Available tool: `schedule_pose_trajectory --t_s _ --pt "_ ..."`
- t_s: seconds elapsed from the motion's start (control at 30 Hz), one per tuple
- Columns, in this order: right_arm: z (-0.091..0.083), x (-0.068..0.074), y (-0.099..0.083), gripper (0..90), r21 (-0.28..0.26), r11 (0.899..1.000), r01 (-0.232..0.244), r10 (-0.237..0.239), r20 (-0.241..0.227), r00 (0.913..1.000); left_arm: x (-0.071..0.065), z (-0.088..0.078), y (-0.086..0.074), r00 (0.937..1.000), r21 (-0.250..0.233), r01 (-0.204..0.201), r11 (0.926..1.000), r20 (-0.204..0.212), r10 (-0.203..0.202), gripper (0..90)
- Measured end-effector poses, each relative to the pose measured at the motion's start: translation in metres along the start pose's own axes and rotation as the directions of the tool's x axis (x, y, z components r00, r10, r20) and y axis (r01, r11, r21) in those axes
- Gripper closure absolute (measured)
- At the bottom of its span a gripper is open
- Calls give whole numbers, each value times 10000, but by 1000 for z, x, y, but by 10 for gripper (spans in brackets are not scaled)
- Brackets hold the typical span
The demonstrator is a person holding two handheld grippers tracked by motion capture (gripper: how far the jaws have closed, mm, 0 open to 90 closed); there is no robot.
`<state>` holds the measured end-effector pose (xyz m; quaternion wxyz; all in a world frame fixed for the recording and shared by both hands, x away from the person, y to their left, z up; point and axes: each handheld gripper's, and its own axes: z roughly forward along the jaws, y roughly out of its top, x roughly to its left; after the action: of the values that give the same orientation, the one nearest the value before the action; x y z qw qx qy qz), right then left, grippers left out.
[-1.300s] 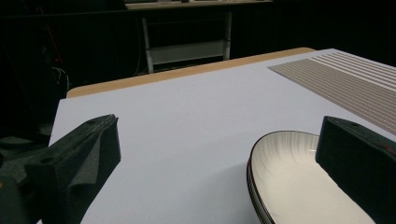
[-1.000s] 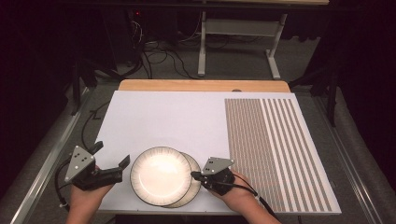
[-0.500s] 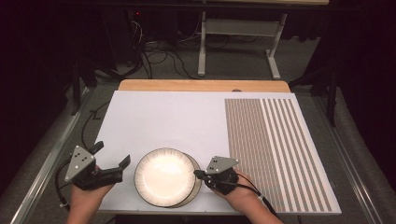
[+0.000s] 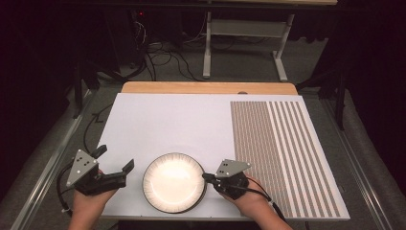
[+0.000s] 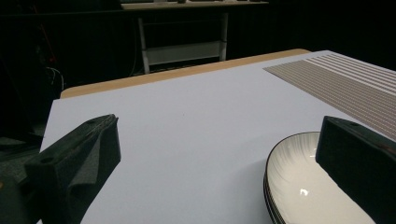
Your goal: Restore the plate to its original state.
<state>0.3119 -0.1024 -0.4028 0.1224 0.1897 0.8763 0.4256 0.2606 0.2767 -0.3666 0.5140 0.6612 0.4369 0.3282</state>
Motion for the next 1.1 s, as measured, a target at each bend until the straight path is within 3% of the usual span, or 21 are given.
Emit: schedule_pose_trajectory --t_s 0.47,0.9,1.1 --pt "-5 1 0 900 -215 9997 -117 115 -95 9999 -2 1 0 10000 21 -33 10000 89 33 4" --pt "-34 -13 -1 900 -965 9943 -447 496 491 9976 -3 3 -1 9999 55 -30 10000 170 29 4" --pt "-53 -23 -7 751 -1323 9893 -607 734 934 9929 -4 5 -2 9995 75 44 10000 326 -47 4"
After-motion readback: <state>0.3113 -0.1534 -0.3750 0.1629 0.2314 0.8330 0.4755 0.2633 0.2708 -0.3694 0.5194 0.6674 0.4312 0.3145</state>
